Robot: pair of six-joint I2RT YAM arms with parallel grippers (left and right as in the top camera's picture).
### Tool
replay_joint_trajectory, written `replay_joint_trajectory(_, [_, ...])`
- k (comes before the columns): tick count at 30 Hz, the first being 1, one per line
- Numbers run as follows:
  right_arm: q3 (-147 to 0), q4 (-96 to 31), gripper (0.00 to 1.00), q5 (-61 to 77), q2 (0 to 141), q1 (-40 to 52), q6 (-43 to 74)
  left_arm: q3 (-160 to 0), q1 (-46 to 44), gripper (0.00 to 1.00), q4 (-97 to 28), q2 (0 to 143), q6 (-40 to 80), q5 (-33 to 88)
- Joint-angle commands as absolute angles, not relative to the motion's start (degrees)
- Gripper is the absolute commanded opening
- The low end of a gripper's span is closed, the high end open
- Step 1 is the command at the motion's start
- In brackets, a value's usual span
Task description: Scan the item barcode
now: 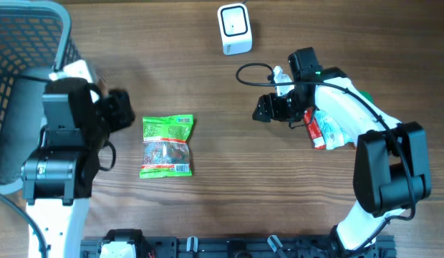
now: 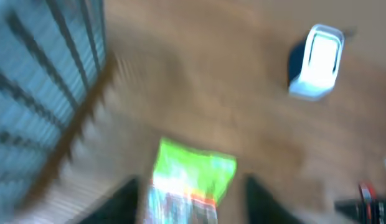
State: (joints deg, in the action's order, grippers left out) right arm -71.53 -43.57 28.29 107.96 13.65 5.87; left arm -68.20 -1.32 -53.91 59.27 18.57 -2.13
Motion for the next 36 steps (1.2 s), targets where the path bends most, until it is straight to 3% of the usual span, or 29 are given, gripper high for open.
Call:
replay_joint_trajectory(1, [-72.6,-43.2,0.73,29.8,106.5,13.8,4.7,-66.6,-1.3,0.04,-60.4,64.6,26.2,3.8])
replay_joint_trajectory(8, [-72.6,-42.9,0.73,29.6,106.5,13.8,4.7,-57.6,-1.4,0.04,-54.9,78.6,26.2,2.3])
replay_joint_trajectory(18, [-72.6,-42.9,0.73,29.5,106.5,13.8,4.6,-57.1,-5.0,0.04,-43.0,96.2,26.2,3.3])
replay_joint_trajectory(25, [-72.6,-42.7,0.73,29.4,106.5,13.8,4.6,-57.1,-14.4,0.04,-41.1,99.3,26.3,6.5])
replay_joint_trajectory(36, [-72.6,-42.9,0.73,28.3,106.5,13.8,4.7,-58.9,-32.4,0.04,-27.9,100.0,30.8,7.8])
